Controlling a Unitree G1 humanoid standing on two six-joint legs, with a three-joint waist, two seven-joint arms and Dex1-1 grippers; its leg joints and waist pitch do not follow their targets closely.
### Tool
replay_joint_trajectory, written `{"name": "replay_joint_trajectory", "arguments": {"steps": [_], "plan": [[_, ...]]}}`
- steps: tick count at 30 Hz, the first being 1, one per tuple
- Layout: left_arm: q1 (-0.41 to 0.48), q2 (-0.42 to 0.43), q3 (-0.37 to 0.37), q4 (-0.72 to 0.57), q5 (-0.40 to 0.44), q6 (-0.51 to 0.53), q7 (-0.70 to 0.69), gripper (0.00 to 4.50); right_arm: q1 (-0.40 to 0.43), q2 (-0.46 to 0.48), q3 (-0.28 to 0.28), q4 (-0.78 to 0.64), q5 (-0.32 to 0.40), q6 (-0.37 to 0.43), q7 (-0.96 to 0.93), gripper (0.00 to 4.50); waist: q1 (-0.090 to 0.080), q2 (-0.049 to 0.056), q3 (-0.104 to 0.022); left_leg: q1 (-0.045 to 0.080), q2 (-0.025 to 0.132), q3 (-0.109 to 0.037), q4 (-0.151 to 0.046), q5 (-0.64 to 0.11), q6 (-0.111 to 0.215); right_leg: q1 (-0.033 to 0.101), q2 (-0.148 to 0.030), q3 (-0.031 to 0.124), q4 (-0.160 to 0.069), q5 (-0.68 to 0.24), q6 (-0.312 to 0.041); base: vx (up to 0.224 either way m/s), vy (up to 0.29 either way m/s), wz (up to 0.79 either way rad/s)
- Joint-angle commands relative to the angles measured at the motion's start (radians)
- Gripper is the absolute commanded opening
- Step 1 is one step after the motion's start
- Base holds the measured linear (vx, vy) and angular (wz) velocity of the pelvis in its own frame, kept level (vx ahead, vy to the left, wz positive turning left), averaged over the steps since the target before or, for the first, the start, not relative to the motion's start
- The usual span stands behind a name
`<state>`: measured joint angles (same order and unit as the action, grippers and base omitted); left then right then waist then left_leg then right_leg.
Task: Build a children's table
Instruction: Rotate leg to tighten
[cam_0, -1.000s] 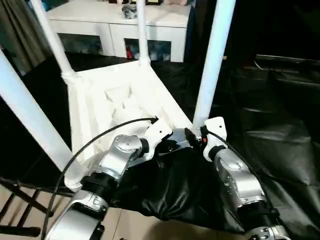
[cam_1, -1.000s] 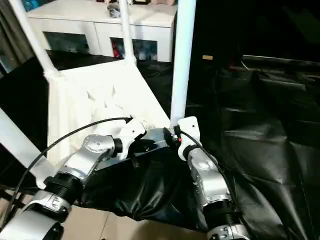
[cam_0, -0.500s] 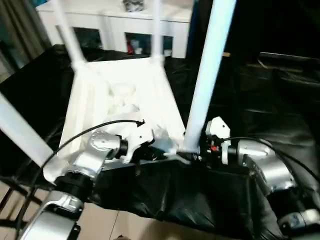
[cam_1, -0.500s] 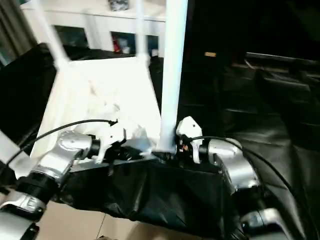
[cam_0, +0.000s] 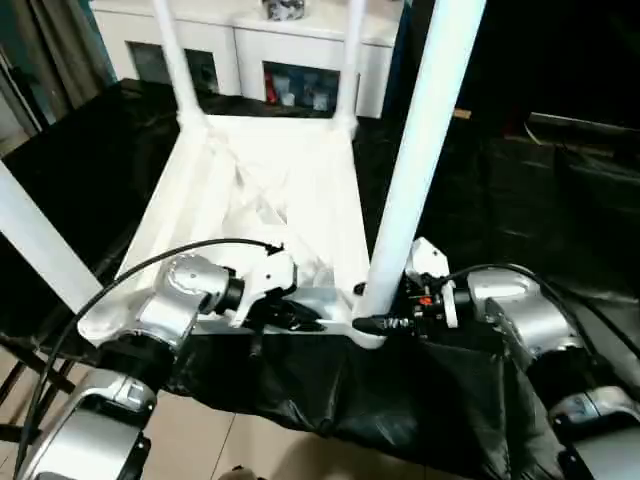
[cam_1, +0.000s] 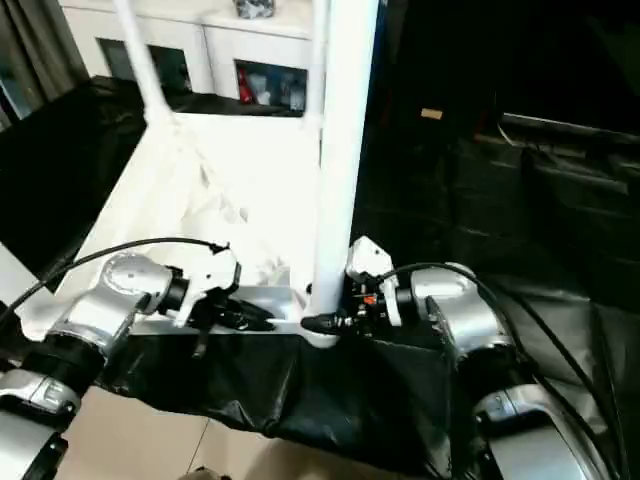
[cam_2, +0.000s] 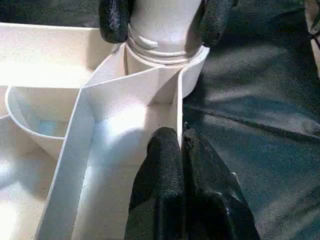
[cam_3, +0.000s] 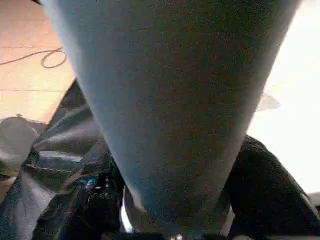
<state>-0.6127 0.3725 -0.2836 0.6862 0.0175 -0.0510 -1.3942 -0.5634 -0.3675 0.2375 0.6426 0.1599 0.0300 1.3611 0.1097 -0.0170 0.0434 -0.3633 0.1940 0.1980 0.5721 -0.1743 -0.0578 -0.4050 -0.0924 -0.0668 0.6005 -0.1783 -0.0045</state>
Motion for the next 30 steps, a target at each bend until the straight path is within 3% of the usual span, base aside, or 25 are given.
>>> {"name": "replay_joint_trajectory", "arguments": {"steps": [1, 6, 7, 9, 10, 11, 12, 14, 15, 17, 19, 21, 22, 24, 29, 30], "plan": [[-0.011, -0.011, -0.02, 0.035, 0.001, -0.004, -0.003, 0.0, -0.015, 0.015, 0.026, 0.02, -0.003, -0.014, 0.026, 2.48, 0.006, -0.006, -0.059, 0.012, 0.044, -0.013, -0.059, -0.21, 0.051, 0.045, -0.06, 0.042, -0.06, -0.196, -0.24, 0.0, 0.0, 0.0], [-0.016, -0.047, 0.013, 0.045, -0.001, 0.019, 0.109, 0.0, 0.036, 0.049, -0.033, -0.023, 0.012, 0.012, -0.13, 2.27, 0.005, -0.007, -0.053, 0.011, 0.044, -0.014, -0.065, -0.243, 0.034, 0.045, -0.059, 0.043, -0.066, -0.23, -0.233, 0.0, 0.0, 0.0], [-0.016, -0.058, 0.02, 0.041, 0.007, 0.03, 0.153, 0.0, 0.056, 0.06, -0.049, -0.042, 0.003, 0.011, -0.196, 2.22, 0.002, -0.012, -0.051, 0.013, 0.042, -0.017, -0.068, -0.278, 0.021, 0.045, -0.062, 0.043, -0.071, -0.298, -0.214, 0.0, 0.0, 0.0], [-0.006, -0.079, 0.029, 0.015, 0.015, 0.052, 0.214, 0.0, 0.108, 0.085, -0.078, -0.099, -0.031, 0.03, -0.348, 2.15, 0.003, -0.012, -0.05, 0.019, 0.041, -0.022, -0.07, -0.305, 0.001, 0.041, -0.067, 0.045, -0.082, -0.388, -0.177, 0.0, 0.0, 0.0], [0.005, -0.091, 0.032, -0.01, 0.021, 0.062, 0.252, 0.0, 0.145, 0.101, -0.094, -0.144, -0.049, 0.057, -0.435, 2.07, -0.001, -0.013, -0.046, 0.014, 0.041, -0.025, -0.077, -0.308, -0.008, 0.043, -0.063, 0.046, -0.085, -0.41, -0.156, 0.0, 0.0, 0.0], [0.005, -0.091, 0.032, -0.01, 0.021, 0.062, 0.252, 0.0, 0.145, 0.101, -0.094, -0.144, -0.049, 0.057, -0.435, 2.02, -0.001, -0.011, -0.047, 0.016, 0.041, -0.026, -0.077, -0.315, -0.012, 0.041, -0.063, 0.045, -0.086, -0.42, -0.15, 0.0, 0.0, 0.0], [0.026, -0.108, 0.033, -0.052, 0.018, 0.083, 0.272, 0.0, 0.195, 0.124, -0.114, -0.221, -0.068, 0.107, -0.524, 1.99, -0.005, -0.008, -0.047, 0.019, 0.042, -0.027, -0.079, -0.328, -0.018, 0.038, -0.063, 0.048, -0.087, -0.422, -0.143, 0.0, 0.0, 0.0], [0.048, -0.121, 0.028, -0.092, 0.016, 0.098, 0.281, 0.0, 0.247, 0.149, -0.129, -0.307, -0.071, 0.157, -0.579, 1.97, -0.007, -0.014, -0.049, 0.017, 0.039, -0.026, -0.079, -0.329, -0.012, 0.039, -0.061, 0.048, -0.088, -0.414, -0.133, 0.0, 0.0, 0.0], [0.048, -0.121, 0.028, -0.092, 0.016, 0.098, 0.281, 0.0, 0.247, 0.149, -0.129, -0.307, -0.071, 0.157, -0.579, 1.97, -0.007, -0.009, -0.051, 0.019, 0.04, -0.025, -0.079, -0.328, -0.008, 0.037, -0.06, 0.048, -0.09, -0.402, -0.131, 0.0, 0.0, 0.0], [0.084, -0.134, 0.006, -0.147, 0.017, 0.111, 0.296, 0.0, 0.335, 0.187, -0.123, -0.464, -0.073, 0.219, -0.646, 1.97, -0.007, 0.001, -0.051, 0.019, 0.04, -0.025, -0.08, -0.317, -0.005, 0.038, -0.057, 0.049, -0.087, -0.355, -0.138, 0.0, 0.0, 0.0], [0.089, -0.135, 0.002, -0.152, 0.016, 0.112, 0.298, 0.0, 0.349, 0.189, -0.114, -0.489, -0.071, 0.225, -0.658, 1.96, -0.007, -0.002, -0.054, 0.018, 0.041, -0.024, -0.081, -0.298, -0.001, 0.04, -0.055, 0.049, -0.083, -0.296, -0.145, 0.0, 0.0, 0.0], [0.092, -0.129, -0.009, -0.148, 0.019, 0.098, 0.287, 0.0, 0.367, 0.194, -0.104, -0.528, -0.041, 0.237, -0.658, 1.96, -0.008, 0.002, -0.056, 0.016, 0.037, -0.021, -0.079, -0.274, 0.007, 0.043, -0.053, 0.049, -0.08, -0.24, -0.162, 0.0, 0.0, 0.0], [0.091, -0.122, -0.016, -0.144, 0.022, 0.088, 0.269, 0.0, 0.368, 0.19, -0.101, -0.538, -0.033, 0.241, -0.652, 2.31, -0.009, 0.01, -0.055, 0.016, 0.036, -0.02, -0.078, -0.278, 0.008, 0.042, -0.053, 0.049, -0.083, -0.231, -0.165, 0.0, 0.0, 0.0], [0.085, -0.118, -0.014, -0.132, 0.018, 0.078, 0.255, 0.0, 0.364, 0.17, -0.098, -0.537, -0.031, 0.244, -0.627, 2.66, -0.008, 0.008, -0.057, 0.015, 0.036, -0.02, -0.076, -0.266, 0.01, 0.047, -0.053, 0.048, -0.079, -0.212, -0.171, 0.0, 0.0, 0.0], [0.068, -0.103, -0.012, -0.112, 0.01, 0.049, 0.199, 0.0, 0.372, 0.07, -0.095, -0.577, -0.024, 0.258, -0.511, 2.99, -0.002, 0.011, -0.056, 0.015, 0.038, -0.019, -0.073, -0.258, 0.025, 0.05, -0.055, 0.049, -0.078, -0.205, -0.177, 0.0, 0.0, 0.0], [0.055, -0.096, -0.017, -0.09, 0.006, 0.027, 0.164, 0.0, 0.388, -0.011, -0.117, -0.607, 0.01, 0.248, -0.414, 2.99, -0.001, 0.01, -0.055, 0.015, 0.038, -0.019, -0.074, -0.259, 0.024, 0.049, -0.056, 0.048, -0.078, -0.211, -0.179, 0.0, 0.0, 0.0]]}}
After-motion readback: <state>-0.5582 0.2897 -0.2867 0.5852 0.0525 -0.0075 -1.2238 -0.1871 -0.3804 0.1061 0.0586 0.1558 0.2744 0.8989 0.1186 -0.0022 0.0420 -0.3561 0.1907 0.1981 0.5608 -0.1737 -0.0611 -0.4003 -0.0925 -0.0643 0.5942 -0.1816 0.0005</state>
